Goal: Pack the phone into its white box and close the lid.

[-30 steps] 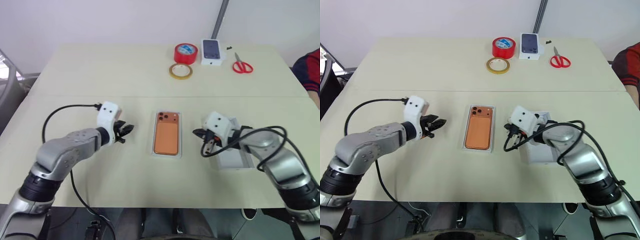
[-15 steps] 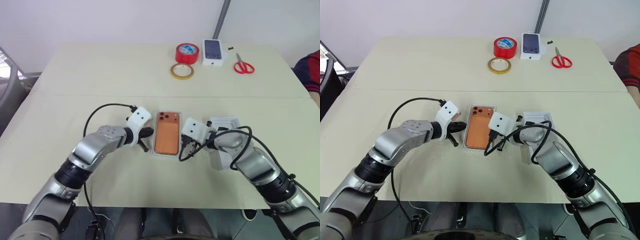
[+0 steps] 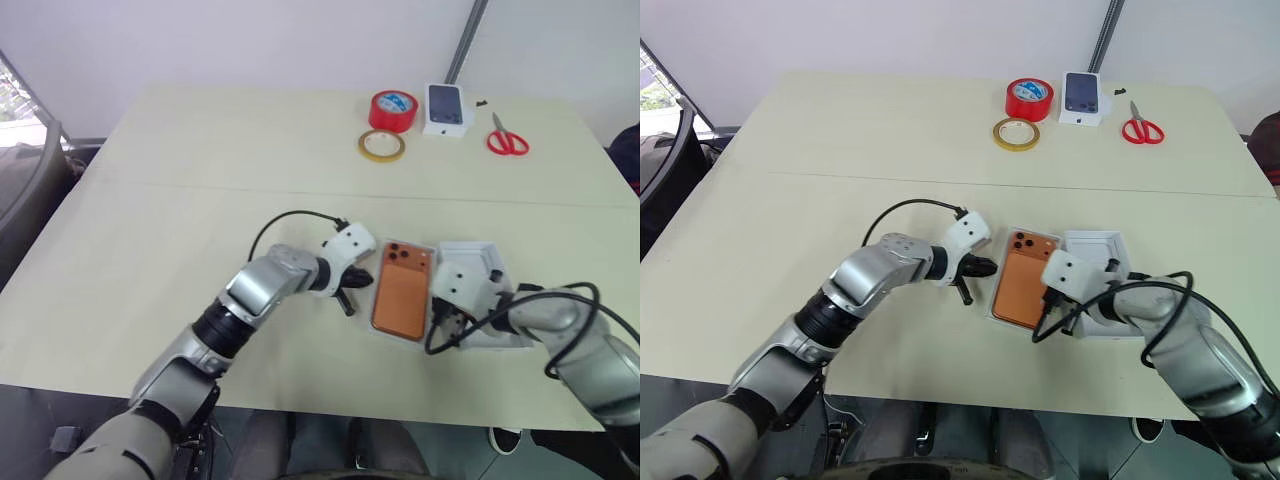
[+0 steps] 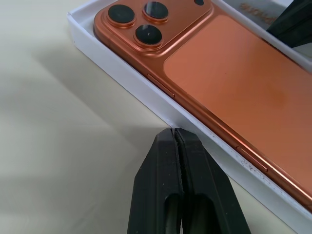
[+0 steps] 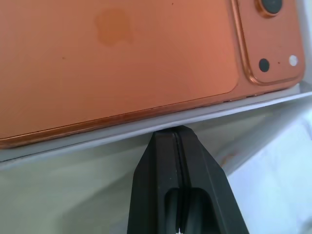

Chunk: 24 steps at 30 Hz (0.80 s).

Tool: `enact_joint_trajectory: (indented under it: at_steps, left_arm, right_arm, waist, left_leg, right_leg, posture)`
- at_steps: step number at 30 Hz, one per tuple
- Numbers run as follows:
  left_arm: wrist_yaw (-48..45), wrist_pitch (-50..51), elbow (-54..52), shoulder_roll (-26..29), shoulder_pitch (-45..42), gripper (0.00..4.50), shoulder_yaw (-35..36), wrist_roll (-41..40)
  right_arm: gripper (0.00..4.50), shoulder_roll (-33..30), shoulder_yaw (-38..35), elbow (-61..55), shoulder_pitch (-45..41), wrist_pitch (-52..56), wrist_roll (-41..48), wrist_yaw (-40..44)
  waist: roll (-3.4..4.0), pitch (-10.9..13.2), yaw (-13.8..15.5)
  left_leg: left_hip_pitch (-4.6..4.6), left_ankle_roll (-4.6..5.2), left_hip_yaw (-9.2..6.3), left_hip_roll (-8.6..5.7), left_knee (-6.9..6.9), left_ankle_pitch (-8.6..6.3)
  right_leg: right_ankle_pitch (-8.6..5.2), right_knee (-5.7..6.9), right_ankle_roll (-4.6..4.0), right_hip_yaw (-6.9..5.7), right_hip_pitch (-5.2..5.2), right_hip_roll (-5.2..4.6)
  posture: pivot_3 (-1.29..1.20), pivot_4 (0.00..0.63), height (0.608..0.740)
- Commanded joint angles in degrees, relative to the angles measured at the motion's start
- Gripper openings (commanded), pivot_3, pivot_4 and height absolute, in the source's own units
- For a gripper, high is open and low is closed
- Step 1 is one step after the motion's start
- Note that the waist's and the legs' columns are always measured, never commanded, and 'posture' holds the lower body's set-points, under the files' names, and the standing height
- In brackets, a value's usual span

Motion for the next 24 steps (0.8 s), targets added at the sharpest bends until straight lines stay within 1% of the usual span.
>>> enact_joint_trajectory:
  at_steps: [1,6,14,18,22,24]
  left_arm:
    - [-5.56,0.8,-1.91,-5.35,0.12,0.09,-6.25,-2.02]
    - [-6.84,2.15,-2.69,-6.14,0.49,0.09,-6.13,-1.09]
    - [-6.67,2.91,-1.71,-6.13,0.49,0.09,-4.93,0.7]
    - [-5.84,3.53,-1.44,-5.58,0.72,0.09,-2.18,0.91]
    - [-5.01,4.28,-2.78,-2.08,2.0,0.09,3.84,0.23]
    - [-5.03,4.03,-3.83,-0.32,2.57,0.09,5.68,-0.04]
  right_arm:
    - [0.0,-0.82,-3.23,-3.82,3.45,-1.08,1.7,0.39]
    - [0.0,-0.9,-5.3,-2.38,4.89,-1.88,1.67,-0.15]
    - [0.0,-0.41,-3.07,0.95,1.51,-3.65,1.32,-0.19]
    - [0.0,-2.0,-3.73,1.61,1.91,-4.55,0.55,0.01]
    - [0.0,-4.34,-10.62,-0.09,4.1,-4.09,2.87,2.78]
    - [0.0,-4.73,-13.79,-1.12,5.05,-3.53,4.48,4.15]
  waist:
    - [0.0,0.0,0.0]
    - [0.0,0.0,-0.09]
    - [0.01,0.0,-0.18]
    - [0.01,0.0,-0.2]
    - [0.05,0.02,-0.3]
    - [0.08,0.02,-0.59]
  left_leg:
    - [0.01,0.0,-0.01,0.0,0.0,0.0]
    - [0.1,0.01,-0.01,0.0,0.0,-0.01]
    - [0.11,0.01,-0.02,0.02,0.0,0.0]
    - [0.1,0.0,-0.02,0.02,0.0,0.0]
    - [0.09,0.01,-0.02,0.04,-0.01,0.0]
    - [0.06,0.0,-0.02,0.1,-0.01,0.0]
  right_leg:
    - [0.0,0.0,0.0,0.0,0.01,0.0]
    - [0.0,-0.07,0.0,0.0,0.13,0.01]
    - [0.0,-0.07,0.0,0.0,0.13,0.03]
    - [0.0,-0.07,0.0,0.0,0.12,0.03]
    - [0.0,-0.07,0.0,0.0,0.09,0.04]
    - [0.0,-0.06,0.0,0.0,0.05,0.09]
  posture:
    - [0.0,0.15,0.74]
    - [0.0,0.15,0.74]
    - [0.0,0.15,0.74]
    - [0.0,0.15,0.74]
    - [0.0,0.15,0.74]
    - [0.0,0.15,0.74]
